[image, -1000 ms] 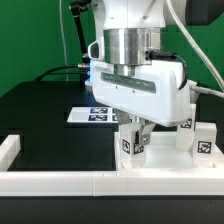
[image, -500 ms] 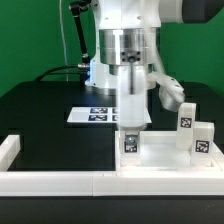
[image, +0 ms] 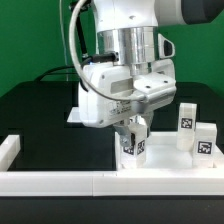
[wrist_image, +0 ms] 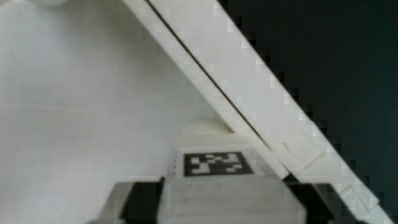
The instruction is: Assemble square table
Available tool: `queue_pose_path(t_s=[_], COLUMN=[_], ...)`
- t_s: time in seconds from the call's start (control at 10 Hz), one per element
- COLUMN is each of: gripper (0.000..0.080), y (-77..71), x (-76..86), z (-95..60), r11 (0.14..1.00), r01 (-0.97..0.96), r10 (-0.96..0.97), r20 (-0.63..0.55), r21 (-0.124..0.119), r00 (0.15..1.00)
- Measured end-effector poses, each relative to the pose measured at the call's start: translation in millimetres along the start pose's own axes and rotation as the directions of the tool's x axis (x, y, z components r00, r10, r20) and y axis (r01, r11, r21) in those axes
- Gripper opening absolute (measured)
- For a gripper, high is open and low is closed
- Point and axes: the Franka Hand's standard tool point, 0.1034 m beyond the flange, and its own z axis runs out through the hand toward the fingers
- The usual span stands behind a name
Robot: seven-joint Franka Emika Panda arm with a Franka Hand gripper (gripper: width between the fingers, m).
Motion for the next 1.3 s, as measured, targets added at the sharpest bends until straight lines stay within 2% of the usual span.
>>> queue_pose_path(t_s=[0.1,0.2,0.3,0.4,0.6,0.8,0.9,1.0,1.1,1.2,1.3], gripper=[0.029,0.029,0.029,0.0367,0.0622,0.0644,0.0644,0.0648,0.0648,0.0649,0.0649], y=[0.9,2.1,3.8,6.7,7.2,6.7,6.3,4.9,2.0,-0.2,1.3], x=[0.7,2.6,1.4,-1.5,-3.8,-2.9,-2.4,-1.0,0.6,0.6,-0.8], z=[-0.1,-0.3,-0.6,-0.5,-0.4,0.0,0.0,-0.1,-0.3,-0.2,0.1], r11=[1.0,0.999,0.976,0.924,0.775,0.723,0.656,0.516,0.287,0.16,0.122], r01=[0.004,0.016,0.214,0.38,0.631,0.689,0.753,0.854,0.954,0.984,0.989], r10=[-0.004,-0.016,-0.215,-0.382,-0.632,-0.691,-0.755,-0.856,-0.958,-0.987,-0.992], r20=[-0.005,-0.014,-0.035,-0.043,-0.043,-0.04,-0.036,-0.038,-0.042,-0.036,-0.032], r21=[-0.008,-0.032,-0.035,-0.04,-0.046,-0.05,-0.054,-0.067,-0.088,-0.085,-0.087], r00=[1.0,1.0,0.976,0.923,0.773,0.722,0.655,0.515,0.285,0.157,0.12])
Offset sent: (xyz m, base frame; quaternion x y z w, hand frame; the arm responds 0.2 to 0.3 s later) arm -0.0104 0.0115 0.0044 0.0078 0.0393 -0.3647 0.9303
